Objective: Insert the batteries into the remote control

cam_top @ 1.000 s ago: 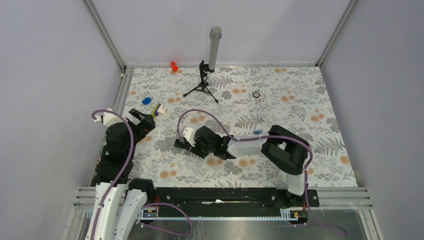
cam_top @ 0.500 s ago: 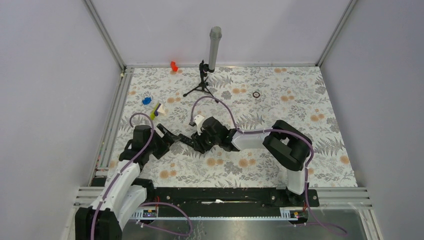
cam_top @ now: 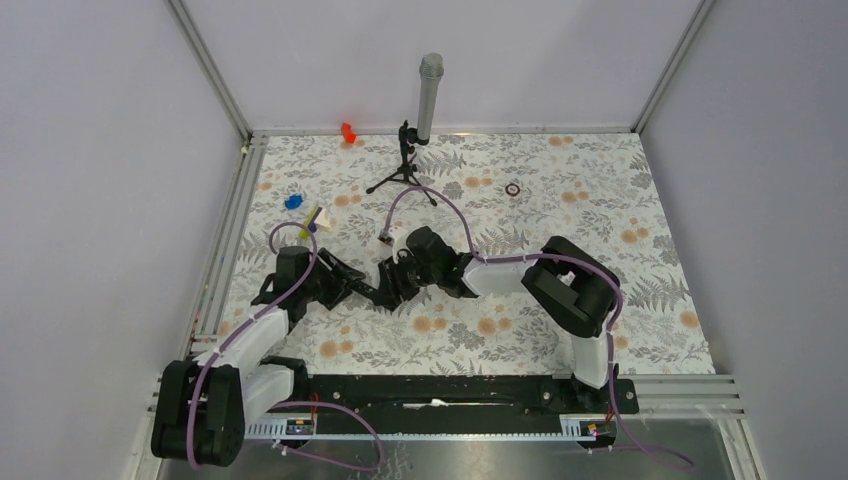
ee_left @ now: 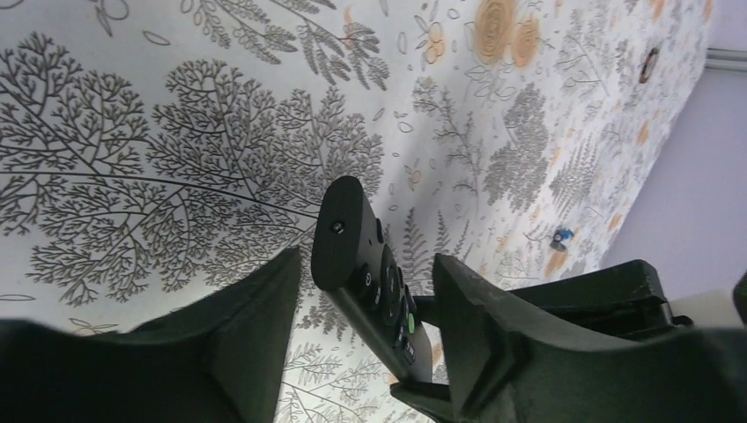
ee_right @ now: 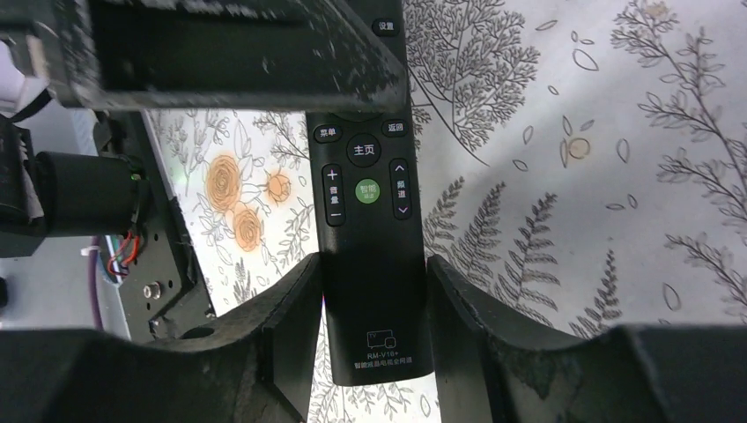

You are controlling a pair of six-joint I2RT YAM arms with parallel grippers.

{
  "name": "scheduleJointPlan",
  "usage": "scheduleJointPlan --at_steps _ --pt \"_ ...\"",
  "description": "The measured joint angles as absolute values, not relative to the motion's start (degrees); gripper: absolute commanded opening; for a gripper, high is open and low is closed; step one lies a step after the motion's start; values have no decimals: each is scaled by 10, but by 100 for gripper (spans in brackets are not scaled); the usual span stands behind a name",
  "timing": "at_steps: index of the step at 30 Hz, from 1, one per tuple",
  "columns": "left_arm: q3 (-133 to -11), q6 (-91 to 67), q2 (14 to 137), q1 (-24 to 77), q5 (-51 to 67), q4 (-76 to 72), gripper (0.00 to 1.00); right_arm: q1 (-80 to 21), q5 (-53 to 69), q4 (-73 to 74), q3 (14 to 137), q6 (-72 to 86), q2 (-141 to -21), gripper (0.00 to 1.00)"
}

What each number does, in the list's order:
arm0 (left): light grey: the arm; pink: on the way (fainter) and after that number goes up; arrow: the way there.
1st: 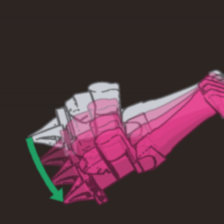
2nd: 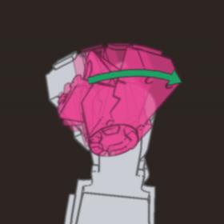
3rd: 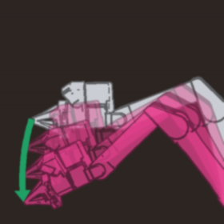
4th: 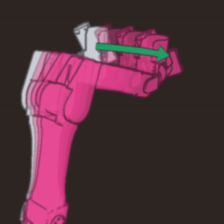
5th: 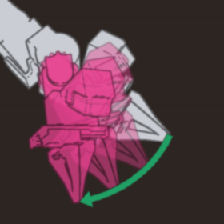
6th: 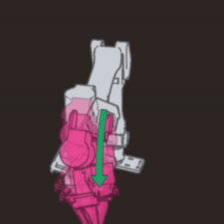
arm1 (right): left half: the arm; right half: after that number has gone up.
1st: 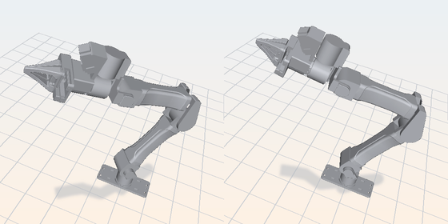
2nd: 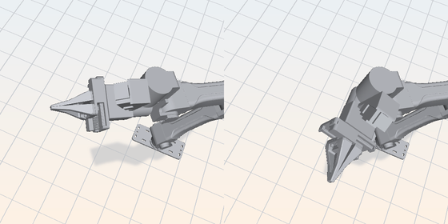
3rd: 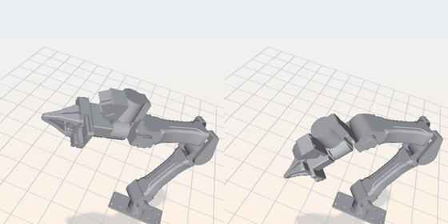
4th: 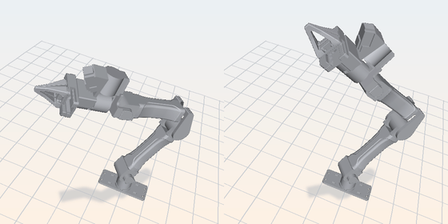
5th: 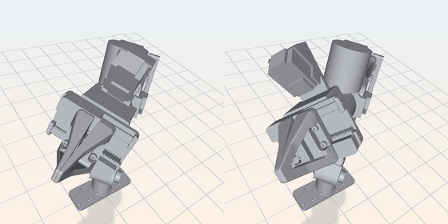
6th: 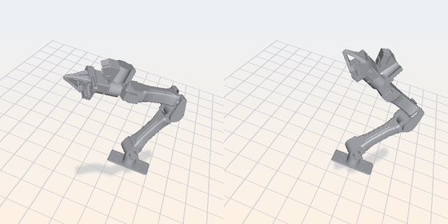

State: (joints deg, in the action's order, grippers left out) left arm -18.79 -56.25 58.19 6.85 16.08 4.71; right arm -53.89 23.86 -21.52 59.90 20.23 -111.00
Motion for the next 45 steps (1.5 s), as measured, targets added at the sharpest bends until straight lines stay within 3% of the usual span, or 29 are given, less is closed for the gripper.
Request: scheduleJointPlan --at_steps 5,9,13,18,32,45 --pt "-181 -574 603 72 160 37 25 -539 255 -226 608 223 -1130 40" --pt "-181 -592 616 72 170 18 2 -539 265 -224 611 228 -1140 60" --pt "-183 -592 622 76 171 17 0 -539 262 -186 640 205 -1147 78" --pt "-216 -589 625 76 163 86 0 -539 234 -176 643 165 -1129 82" --pt "-327 -619 631 76 134 257 0 -662 47 -165 606 4 -1047 72" --pt "-335 -664 631 76 138 311 0 -712 -113 -193 605 -97 -1077 44"
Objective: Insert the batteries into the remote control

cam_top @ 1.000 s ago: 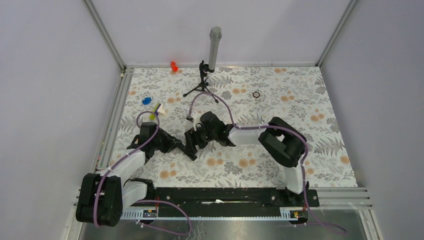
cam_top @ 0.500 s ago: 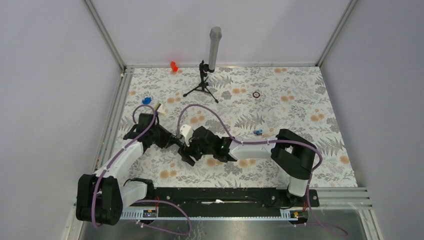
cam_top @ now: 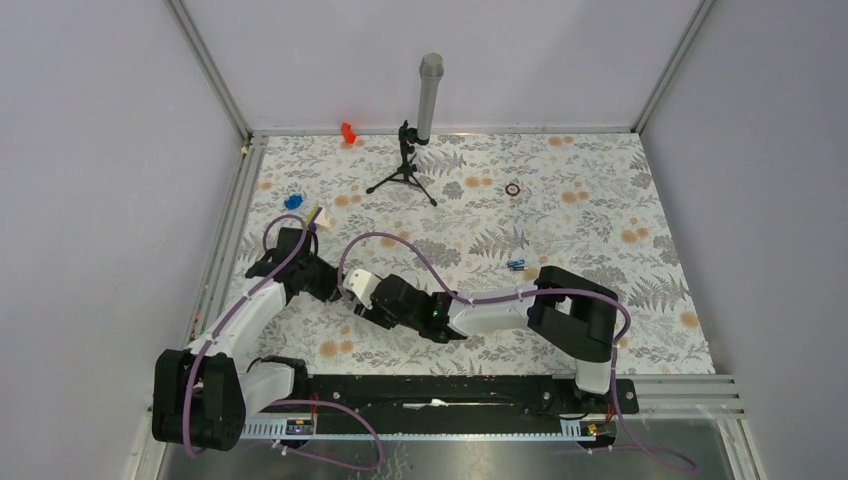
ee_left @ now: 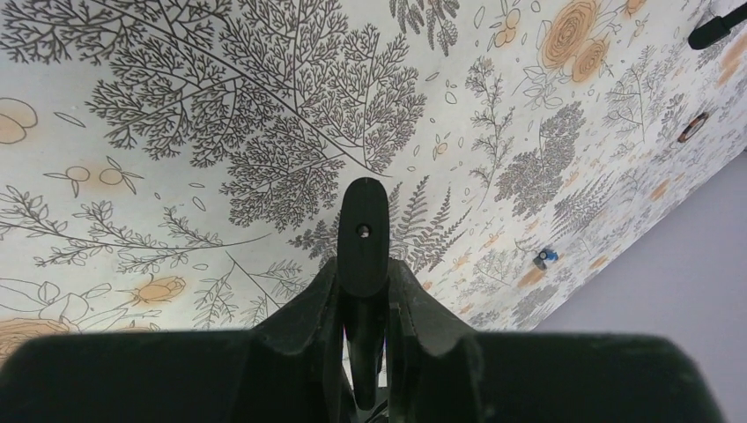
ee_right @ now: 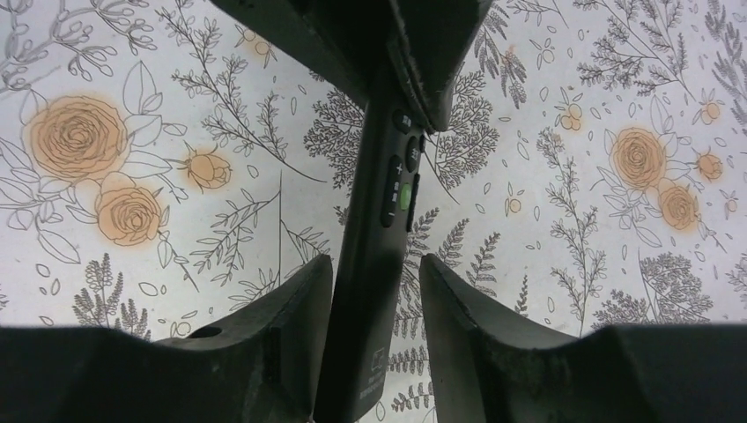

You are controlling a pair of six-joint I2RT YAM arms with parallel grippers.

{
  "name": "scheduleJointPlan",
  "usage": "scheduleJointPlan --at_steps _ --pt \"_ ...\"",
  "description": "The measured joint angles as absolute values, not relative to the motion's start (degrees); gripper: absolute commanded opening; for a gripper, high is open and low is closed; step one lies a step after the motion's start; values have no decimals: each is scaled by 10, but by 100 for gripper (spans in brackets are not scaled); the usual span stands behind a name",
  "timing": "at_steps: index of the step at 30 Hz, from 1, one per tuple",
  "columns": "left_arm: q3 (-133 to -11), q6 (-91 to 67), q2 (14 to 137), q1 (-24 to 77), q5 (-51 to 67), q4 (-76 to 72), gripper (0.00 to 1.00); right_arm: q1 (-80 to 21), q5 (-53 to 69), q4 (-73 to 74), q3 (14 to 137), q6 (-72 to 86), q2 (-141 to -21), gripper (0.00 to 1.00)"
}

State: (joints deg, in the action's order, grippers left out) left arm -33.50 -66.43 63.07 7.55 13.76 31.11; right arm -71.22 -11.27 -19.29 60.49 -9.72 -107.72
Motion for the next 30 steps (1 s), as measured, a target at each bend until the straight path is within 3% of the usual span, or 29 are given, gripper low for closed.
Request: scheduleJointPlan --at_steps 4,7,13,14,19,30 --pt "-338 -673 627 76 138 318 0 -721 -130 -206 597 -113 -1079 23" --pt "-339 -682 623 74 136 326 13 -722 -144 -215 595 -120 -1079 10" --pt "-339 -661 582 74 141 308 93 -721 -149 -227 591 -122 -1076 7" --pt "-338 -653 567 75 143 301 98 -721 -145 -227 591 -119 -1074 7" --pt "-337 -619 500 76 140 272 99 -695 -99 -223 589 -74 -1045 7" --pt "-337 -517 407 70 150 179 99 -507 182 -232 599 183 -1000 8"
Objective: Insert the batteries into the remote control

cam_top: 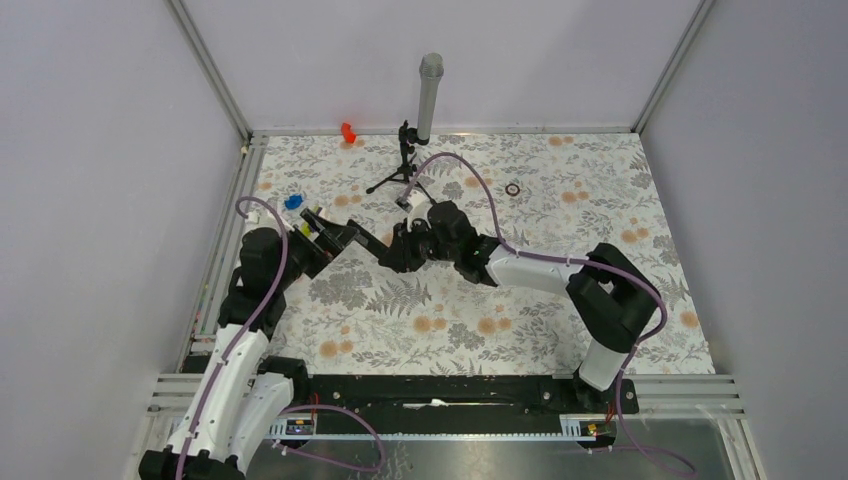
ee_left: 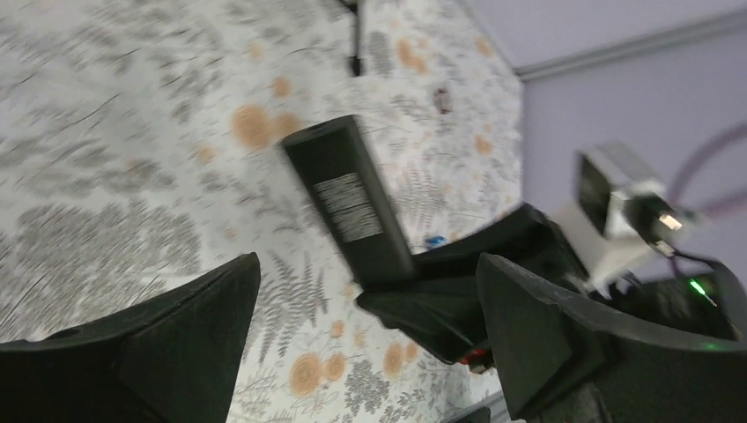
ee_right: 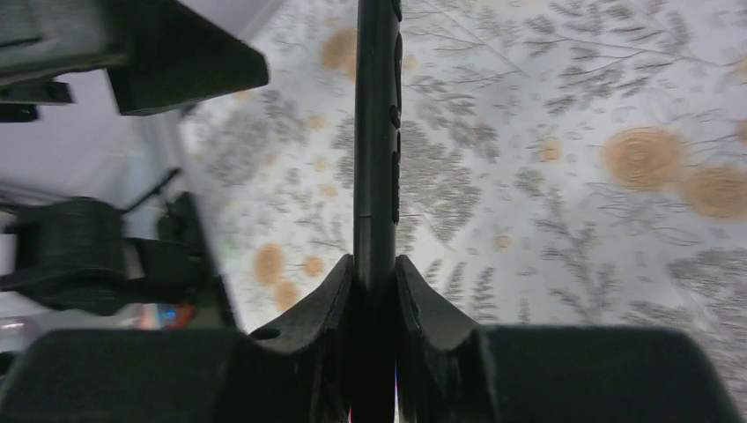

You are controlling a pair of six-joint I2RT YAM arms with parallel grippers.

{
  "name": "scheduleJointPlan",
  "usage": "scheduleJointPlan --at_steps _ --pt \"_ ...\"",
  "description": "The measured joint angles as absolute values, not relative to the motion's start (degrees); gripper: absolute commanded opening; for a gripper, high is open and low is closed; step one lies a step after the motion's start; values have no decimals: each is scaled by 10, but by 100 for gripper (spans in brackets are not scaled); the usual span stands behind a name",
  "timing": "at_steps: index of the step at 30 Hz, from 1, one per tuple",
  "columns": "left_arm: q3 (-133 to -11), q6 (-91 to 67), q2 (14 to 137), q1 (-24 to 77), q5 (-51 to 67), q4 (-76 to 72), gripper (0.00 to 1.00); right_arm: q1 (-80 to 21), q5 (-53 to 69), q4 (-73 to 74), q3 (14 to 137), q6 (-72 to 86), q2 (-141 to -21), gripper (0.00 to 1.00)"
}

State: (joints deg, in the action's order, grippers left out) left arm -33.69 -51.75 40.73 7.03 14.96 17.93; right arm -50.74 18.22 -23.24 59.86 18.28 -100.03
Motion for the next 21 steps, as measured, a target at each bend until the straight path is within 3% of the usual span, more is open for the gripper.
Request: scheduleJointPlan --at_steps 6,12,21 --pt "-339 -486 395 69 253 84 99 -484 300 -286 601 349 -990 8" --pt "-345 -480 401 69 328 63 96 -481 321 -319 601 468 -938 8" --pt "-348 -511 389 68 376 0 60 -480 358 -433 600 613 -952 9"
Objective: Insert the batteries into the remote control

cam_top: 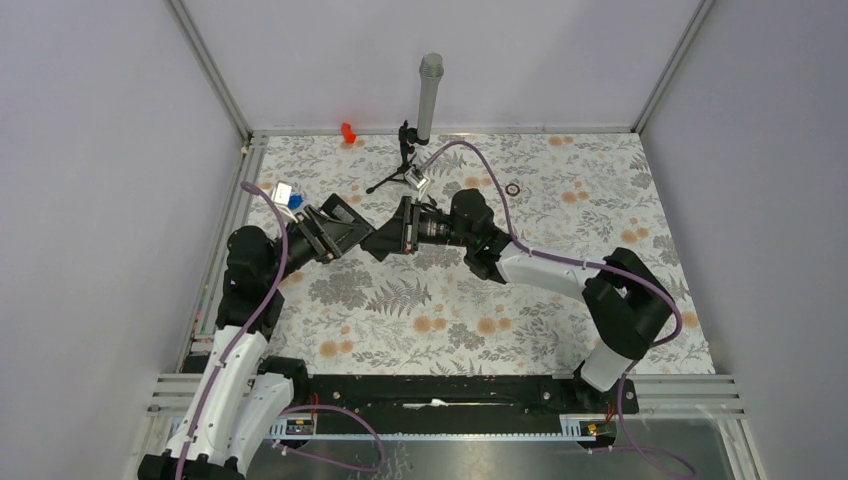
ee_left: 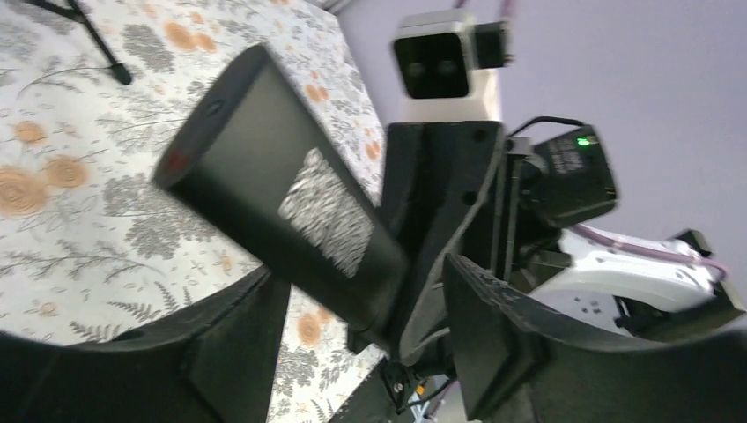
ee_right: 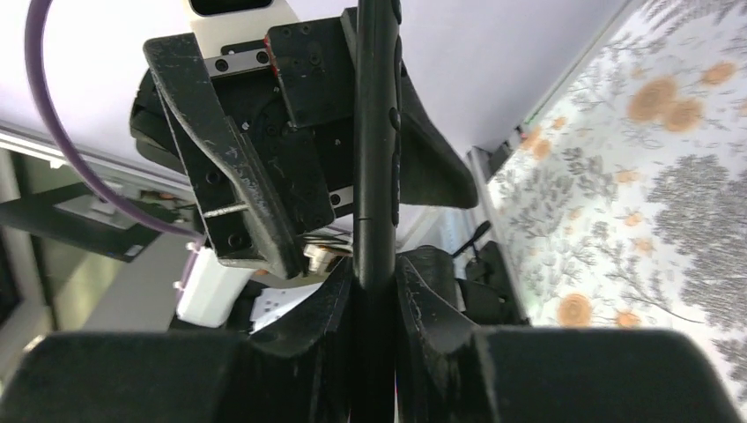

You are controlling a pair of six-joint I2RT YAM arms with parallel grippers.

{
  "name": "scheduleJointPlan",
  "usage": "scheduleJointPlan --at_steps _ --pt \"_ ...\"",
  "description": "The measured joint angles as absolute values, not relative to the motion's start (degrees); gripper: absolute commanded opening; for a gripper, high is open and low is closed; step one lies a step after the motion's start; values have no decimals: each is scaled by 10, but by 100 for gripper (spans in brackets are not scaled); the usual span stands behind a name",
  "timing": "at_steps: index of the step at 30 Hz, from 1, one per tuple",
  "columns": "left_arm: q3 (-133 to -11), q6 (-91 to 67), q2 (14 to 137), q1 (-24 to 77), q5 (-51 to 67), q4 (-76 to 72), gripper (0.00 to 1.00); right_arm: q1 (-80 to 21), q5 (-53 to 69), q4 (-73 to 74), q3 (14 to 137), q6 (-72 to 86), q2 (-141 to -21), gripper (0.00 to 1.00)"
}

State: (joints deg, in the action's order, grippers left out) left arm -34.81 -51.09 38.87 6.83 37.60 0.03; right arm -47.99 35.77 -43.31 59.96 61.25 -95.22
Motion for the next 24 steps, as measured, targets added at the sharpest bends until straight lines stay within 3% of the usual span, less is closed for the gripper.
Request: scheduleJointPlan --at_steps 10,18,22,24 --pt "-354 -593 407 56 440 -92 50 -468 411 -648 585 786 -1016 8" --pt "-357 -632 418 44 456 -142 43 -463 428 -703 580 828 -1018 8" --pt "-356 -650 427 40 458 -162 31 -460 430 -719 575 834 -1018 8" --pt "-356 -655 434 39 459 -168 16 -459 431 -726 574 835 -1018 9"
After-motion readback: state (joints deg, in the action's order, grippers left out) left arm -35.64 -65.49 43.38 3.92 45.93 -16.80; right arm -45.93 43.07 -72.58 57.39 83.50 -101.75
